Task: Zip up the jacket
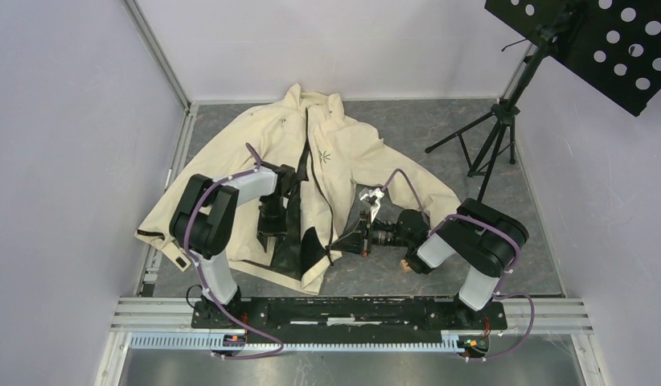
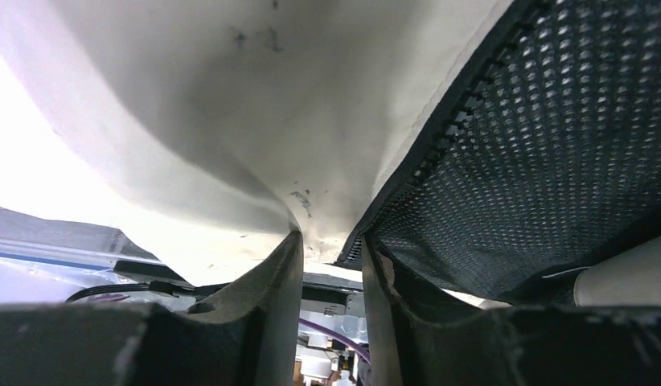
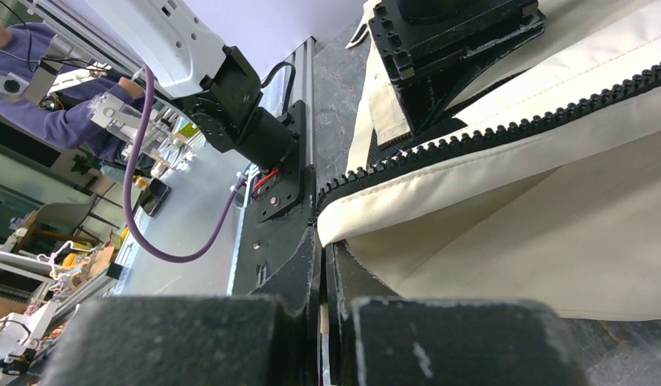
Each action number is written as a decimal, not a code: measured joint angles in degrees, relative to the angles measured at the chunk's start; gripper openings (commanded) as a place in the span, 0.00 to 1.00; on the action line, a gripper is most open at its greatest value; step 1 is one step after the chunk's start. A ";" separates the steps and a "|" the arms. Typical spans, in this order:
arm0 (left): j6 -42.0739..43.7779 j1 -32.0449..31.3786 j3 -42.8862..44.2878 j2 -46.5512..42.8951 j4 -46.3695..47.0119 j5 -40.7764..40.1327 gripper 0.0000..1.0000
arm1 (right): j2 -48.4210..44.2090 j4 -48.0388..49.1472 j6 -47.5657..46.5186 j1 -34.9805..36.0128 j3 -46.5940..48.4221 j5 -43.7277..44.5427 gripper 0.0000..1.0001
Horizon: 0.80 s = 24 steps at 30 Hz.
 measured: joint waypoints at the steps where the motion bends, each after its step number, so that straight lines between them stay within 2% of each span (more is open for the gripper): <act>1: 0.04 0.22 0.00 0.13 0.02 0.46 0.37 | 0.07 0.00 0.04 0.00 0.00 -0.04 0.00; 6: 0.57 0.81 0.33 1.05 -0.11 1.90 0.37 | 0.42 0.02 0.24 0.00 0.00 -0.31 0.00; 10: 1.31 1.40 1.33 2.23 -1.18 2.38 0.45 | 0.50 0.02 0.22 0.00 0.00 -0.35 0.00; 14: 1.84 1.86 1.44 2.23 -1.79 2.10 0.61 | 0.52 0.02 0.24 0.07 0.00 -0.37 0.00; 20: 2.05 1.97 0.81 0.20 -0.98 1.27 0.70 | 0.66 0.02 0.46 0.09 0.00 -0.37 0.00; 24: 2.08 2.16 0.55 -1.57 1.18 0.83 0.71 | 0.68 0.02 0.90 0.09 0.00 -0.37 0.00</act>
